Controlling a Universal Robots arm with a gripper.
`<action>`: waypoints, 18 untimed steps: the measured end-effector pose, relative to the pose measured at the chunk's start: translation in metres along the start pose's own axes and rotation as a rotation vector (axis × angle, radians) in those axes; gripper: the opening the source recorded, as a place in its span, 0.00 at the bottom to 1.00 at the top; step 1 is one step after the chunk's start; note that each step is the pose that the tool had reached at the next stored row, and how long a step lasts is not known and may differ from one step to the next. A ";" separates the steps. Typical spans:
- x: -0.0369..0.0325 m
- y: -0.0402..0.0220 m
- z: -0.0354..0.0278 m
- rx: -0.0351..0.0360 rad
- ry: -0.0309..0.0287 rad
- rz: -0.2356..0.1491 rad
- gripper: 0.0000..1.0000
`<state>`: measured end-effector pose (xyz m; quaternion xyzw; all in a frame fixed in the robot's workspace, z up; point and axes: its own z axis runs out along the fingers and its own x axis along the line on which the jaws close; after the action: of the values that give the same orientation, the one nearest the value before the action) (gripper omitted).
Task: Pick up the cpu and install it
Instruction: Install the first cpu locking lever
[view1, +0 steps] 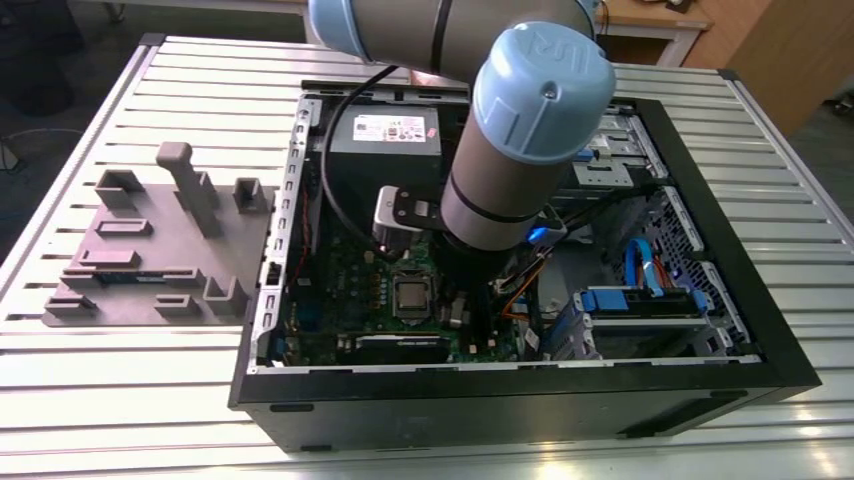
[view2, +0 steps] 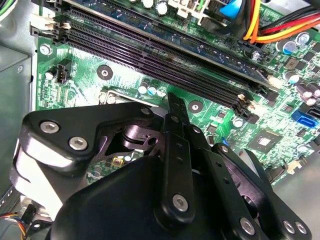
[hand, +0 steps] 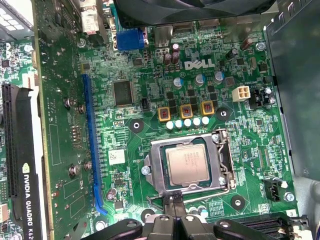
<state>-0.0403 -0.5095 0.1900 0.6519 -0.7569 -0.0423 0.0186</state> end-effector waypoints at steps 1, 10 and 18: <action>0.0000 -0.0003 0.0000 0.0000 0.0000 0.000 0.10; -0.0004 -0.0028 0.0015 0.0004 -0.0004 -0.003 0.10; -0.0005 -0.0029 0.0004 0.0008 -0.0026 -0.005 0.10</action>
<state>-0.0374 -0.5095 0.1893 0.6538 -0.7553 -0.0429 0.0172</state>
